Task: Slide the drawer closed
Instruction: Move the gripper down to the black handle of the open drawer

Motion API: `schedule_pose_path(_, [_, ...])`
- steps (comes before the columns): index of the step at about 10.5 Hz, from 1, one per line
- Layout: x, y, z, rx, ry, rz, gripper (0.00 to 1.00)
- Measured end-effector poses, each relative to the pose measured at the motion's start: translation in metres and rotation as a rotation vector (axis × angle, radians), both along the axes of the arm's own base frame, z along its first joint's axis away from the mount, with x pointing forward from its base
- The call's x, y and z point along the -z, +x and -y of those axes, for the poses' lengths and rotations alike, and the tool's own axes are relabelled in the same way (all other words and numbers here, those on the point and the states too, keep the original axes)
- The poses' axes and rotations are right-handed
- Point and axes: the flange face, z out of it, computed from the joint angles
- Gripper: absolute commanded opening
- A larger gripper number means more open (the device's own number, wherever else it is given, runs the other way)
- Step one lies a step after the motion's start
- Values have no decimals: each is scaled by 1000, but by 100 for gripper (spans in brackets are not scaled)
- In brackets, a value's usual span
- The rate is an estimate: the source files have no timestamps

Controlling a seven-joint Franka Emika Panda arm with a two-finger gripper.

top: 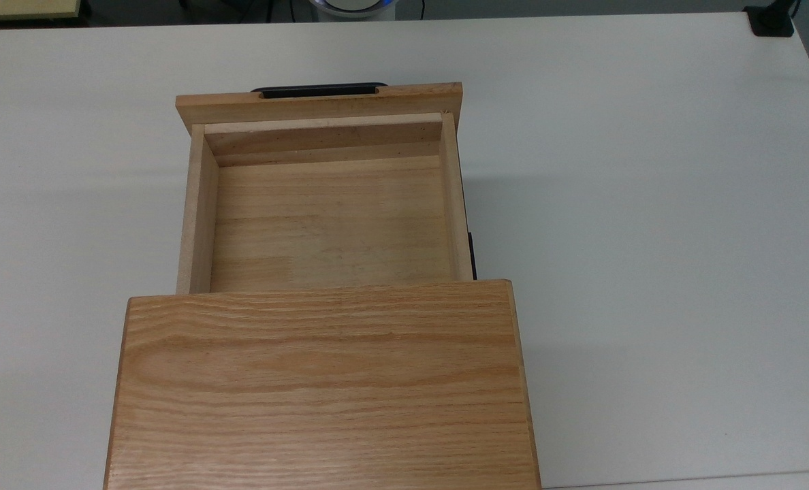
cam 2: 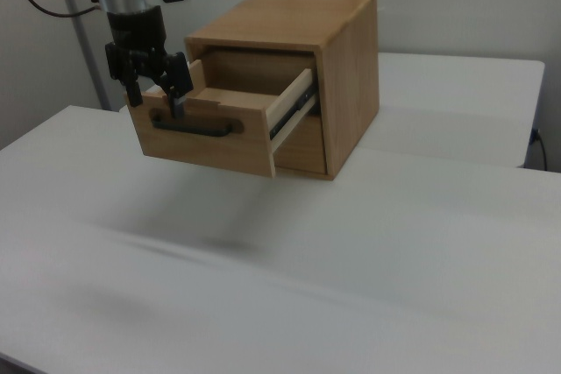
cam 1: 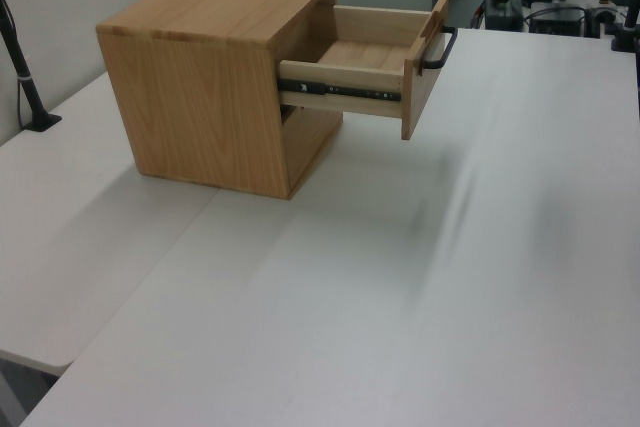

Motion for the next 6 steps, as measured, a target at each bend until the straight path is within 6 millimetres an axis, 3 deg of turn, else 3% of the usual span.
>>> schedule_pose_path(4, [3,-3,-3,-7,-3,-29,86])
schedule_pose_path(5, [3,-3,-3,-8,-3,-29,75])
schedule_pose_path(6, [3,-3,-3,-8,-3,-29,50])
